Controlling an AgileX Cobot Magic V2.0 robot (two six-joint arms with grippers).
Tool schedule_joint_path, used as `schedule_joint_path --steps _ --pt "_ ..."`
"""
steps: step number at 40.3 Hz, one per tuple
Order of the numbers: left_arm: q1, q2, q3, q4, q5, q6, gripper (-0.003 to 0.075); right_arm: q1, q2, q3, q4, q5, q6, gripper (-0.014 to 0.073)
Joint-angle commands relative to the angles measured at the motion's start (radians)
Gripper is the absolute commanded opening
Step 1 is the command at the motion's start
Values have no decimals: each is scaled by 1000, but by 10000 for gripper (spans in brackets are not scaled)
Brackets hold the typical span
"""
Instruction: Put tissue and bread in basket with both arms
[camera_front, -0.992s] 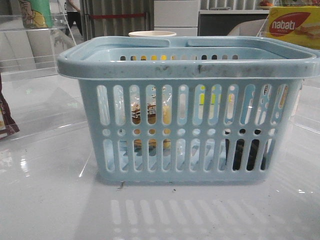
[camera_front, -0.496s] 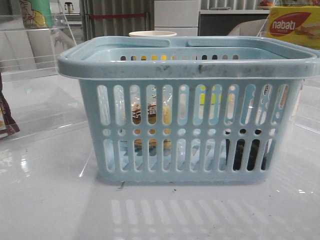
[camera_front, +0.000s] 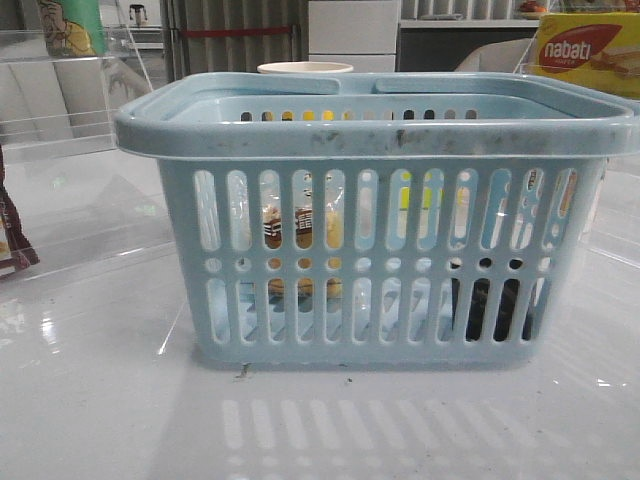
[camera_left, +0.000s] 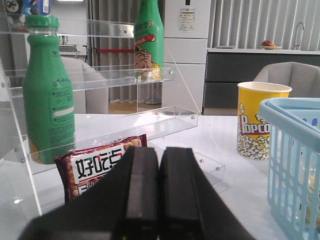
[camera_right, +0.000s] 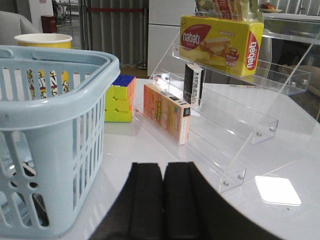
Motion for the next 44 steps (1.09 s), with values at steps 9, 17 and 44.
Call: schedule_joint_path --steps 9,17,44 --pt "-6 -17 9 -10 -90 -1 92 -9 -19 -5 -38 -146 25 56" --pt "-6 -17 9 -10 -90 -1 92 -9 -19 -5 -37 -146 25 56" --pt "-6 -17 9 -10 -90 -1 92 -9 -19 -5 -37 -146 25 56"
